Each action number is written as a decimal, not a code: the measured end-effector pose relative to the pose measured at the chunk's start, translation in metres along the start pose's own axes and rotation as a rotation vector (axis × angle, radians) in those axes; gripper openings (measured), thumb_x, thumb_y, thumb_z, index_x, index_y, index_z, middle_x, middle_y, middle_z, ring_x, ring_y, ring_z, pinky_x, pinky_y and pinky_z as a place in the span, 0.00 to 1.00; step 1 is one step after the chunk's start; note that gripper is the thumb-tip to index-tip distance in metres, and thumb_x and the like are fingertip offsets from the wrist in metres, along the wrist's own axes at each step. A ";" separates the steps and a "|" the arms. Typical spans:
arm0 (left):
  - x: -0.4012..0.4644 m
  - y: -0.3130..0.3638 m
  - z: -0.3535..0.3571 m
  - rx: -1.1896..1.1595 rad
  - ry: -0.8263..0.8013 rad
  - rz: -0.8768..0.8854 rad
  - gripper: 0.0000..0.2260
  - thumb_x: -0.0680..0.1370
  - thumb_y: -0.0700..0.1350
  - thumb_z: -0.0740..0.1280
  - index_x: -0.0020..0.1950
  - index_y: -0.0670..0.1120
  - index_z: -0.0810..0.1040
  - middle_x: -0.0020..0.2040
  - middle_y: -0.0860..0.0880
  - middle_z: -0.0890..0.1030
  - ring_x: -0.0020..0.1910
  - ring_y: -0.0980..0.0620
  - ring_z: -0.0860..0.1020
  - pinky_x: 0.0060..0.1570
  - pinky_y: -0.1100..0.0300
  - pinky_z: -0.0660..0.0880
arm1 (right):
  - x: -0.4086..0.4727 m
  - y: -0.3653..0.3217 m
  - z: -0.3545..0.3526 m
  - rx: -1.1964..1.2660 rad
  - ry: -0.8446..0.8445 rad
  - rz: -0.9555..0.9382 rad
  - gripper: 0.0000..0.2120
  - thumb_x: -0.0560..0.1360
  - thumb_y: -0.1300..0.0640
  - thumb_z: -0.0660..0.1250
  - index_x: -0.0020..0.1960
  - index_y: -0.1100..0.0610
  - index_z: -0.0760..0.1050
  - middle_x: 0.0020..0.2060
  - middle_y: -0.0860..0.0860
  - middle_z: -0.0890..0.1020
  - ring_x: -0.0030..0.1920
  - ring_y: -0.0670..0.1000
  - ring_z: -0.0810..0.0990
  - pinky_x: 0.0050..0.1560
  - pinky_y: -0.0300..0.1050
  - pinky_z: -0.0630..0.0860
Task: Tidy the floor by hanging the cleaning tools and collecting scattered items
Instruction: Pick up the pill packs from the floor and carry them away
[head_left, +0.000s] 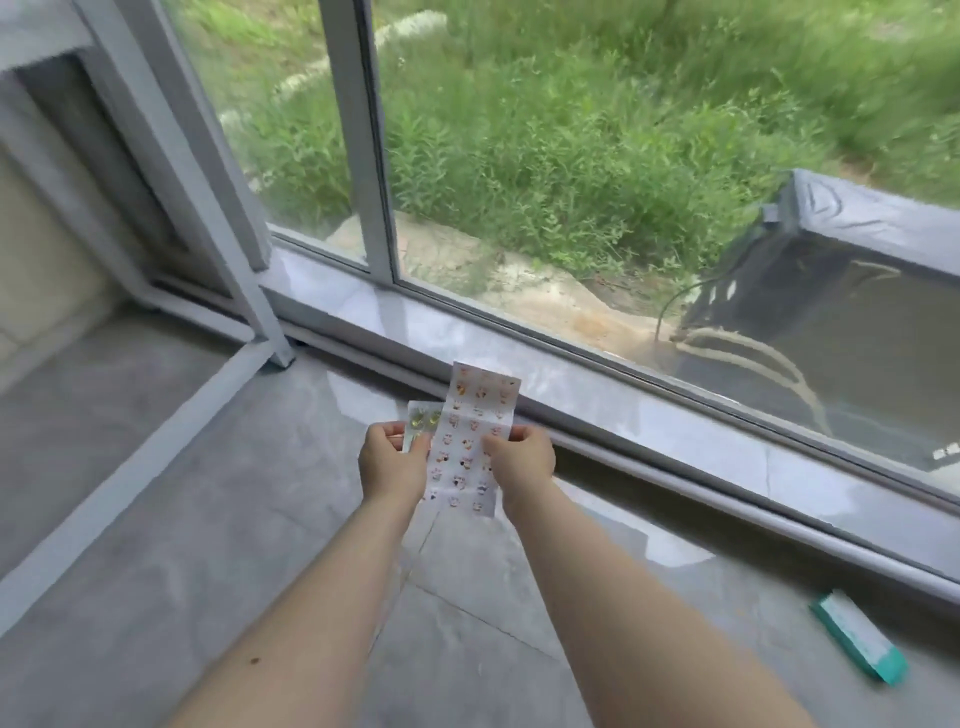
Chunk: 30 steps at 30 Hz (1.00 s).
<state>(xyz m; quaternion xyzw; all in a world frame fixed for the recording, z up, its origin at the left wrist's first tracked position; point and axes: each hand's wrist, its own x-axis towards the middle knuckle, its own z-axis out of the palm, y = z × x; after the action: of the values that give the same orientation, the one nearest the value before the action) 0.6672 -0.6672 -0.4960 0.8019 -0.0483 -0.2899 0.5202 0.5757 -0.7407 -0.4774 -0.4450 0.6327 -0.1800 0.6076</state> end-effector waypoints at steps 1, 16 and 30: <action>0.000 -0.008 -0.023 -0.011 0.030 -0.009 0.11 0.77 0.44 0.68 0.57 0.44 0.72 0.55 0.44 0.78 0.49 0.45 0.79 0.34 0.62 0.72 | -0.012 0.006 0.018 -0.028 -0.021 -0.014 0.04 0.74 0.63 0.65 0.48 0.60 0.76 0.50 0.57 0.82 0.51 0.58 0.82 0.54 0.55 0.81; -0.092 -0.188 -0.443 -0.286 0.564 -0.205 0.13 0.77 0.42 0.67 0.60 0.41 0.72 0.53 0.45 0.79 0.47 0.48 0.77 0.44 0.59 0.71 | -0.317 0.162 0.310 -0.556 -0.526 -0.231 0.06 0.73 0.63 0.62 0.48 0.59 0.76 0.40 0.54 0.79 0.39 0.53 0.77 0.27 0.37 0.71; -0.232 -0.370 -0.722 -0.575 1.080 -0.388 0.15 0.77 0.43 0.68 0.61 0.41 0.74 0.51 0.48 0.77 0.39 0.56 0.73 0.33 0.68 0.70 | -0.593 0.361 0.482 -0.965 -0.947 -0.386 0.10 0.75 0.62 0.64 0.54 0.62 0.78 0.51 0.58 0.83 0.51 0.57 0.81 0.55 0.51 0.79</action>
<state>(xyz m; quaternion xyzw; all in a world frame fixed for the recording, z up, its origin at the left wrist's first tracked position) 0.7646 0.1706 -0.5088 0.6576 0.4462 0.0645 0.6036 0.8193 0.0685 -0.4890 -0.7999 0.2191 0.2293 0.5095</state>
